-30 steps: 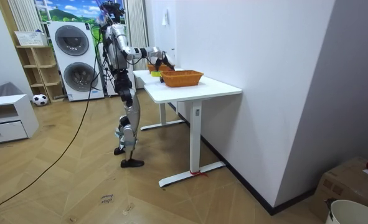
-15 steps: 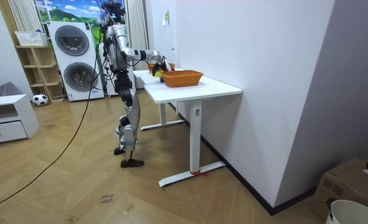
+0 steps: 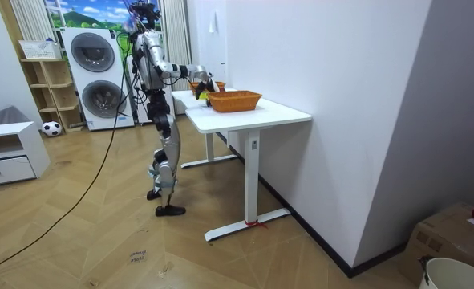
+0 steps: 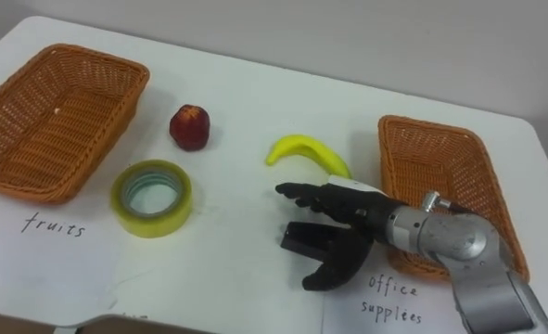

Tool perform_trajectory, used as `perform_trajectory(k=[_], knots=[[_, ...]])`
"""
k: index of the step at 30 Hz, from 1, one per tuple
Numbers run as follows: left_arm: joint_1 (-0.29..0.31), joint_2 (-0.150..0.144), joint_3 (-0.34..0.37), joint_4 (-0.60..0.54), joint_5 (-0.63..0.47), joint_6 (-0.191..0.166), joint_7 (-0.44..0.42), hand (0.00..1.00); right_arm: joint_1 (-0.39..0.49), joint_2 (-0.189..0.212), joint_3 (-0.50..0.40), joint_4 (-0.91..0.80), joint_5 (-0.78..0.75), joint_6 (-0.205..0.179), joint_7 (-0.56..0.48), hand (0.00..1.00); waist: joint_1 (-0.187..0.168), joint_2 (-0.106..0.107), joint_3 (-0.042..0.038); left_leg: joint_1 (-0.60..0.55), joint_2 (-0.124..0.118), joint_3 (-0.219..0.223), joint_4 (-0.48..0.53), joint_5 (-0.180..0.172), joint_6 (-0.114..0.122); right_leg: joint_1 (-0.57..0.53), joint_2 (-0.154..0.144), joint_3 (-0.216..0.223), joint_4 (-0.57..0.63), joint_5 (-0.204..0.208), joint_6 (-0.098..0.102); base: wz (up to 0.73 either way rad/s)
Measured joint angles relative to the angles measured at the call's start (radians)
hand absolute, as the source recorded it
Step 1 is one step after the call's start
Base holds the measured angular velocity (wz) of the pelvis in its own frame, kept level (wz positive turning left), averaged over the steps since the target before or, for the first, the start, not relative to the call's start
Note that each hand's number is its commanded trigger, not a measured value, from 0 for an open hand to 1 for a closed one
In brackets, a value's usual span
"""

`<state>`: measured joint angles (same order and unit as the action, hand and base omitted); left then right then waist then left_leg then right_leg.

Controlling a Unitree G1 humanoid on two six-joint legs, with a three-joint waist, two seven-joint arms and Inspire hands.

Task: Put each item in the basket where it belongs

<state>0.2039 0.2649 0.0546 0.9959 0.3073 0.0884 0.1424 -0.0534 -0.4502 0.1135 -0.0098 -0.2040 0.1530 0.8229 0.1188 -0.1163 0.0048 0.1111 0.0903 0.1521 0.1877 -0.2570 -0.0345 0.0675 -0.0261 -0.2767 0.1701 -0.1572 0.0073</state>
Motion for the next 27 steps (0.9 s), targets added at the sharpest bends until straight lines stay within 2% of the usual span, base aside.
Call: perform_trajectory(k=[8,10,19,27], knots=[[0.012,-0.003,0.001,-0.038,-0.002,0.000,0.000,0.00,0.000,0.007,0.000,-0.016,-0.150,0.002,-0.028,0.00,-0.003,-0.007,-0.0023,0.004,0.000,0.000,0.000,0.000,0.000,0.005,0.000,0.001,0.000,0.000,0.000,0.00],[0.012,-0.003,0.001,-0.035,-0.016,0.000,0.003,0.00,0.000,0.007,-0.001,-0.036,-0.191,0.014,-0.042,0.00,-0.005,-0.005,-0.0010,0.006,0.000,0.000,-0.001,0.000,0.000,0.007,0.000,0.002,0.000,0.000,0.000,0.00],[0.024,-0.003,0.000,-0.029,-0.022,0.000,0.006,0.00,0.000,0.007,-0.004,-0.084,-0.244,0.014,-0.078,0.00,-0.012,0.006,0.0066,0.004,0.000,0.001,-0.001,0.000,0.000,0.006,0.000,0.002,-0.001,0.000,0.000,0.00],[0.017,-0.006,0.000,-0.030,-0.022,0.000,0.006,0.00,0.000,0.014,-0.004,-0.086,-0.294,0.013,-0.090,0.00,-0.011,0.005,0.0061,0.002,0.000,0.002,-0.001,0.000,0.000,0.002,0.000,0.001,0.000,0.000,0.000,0.00]])
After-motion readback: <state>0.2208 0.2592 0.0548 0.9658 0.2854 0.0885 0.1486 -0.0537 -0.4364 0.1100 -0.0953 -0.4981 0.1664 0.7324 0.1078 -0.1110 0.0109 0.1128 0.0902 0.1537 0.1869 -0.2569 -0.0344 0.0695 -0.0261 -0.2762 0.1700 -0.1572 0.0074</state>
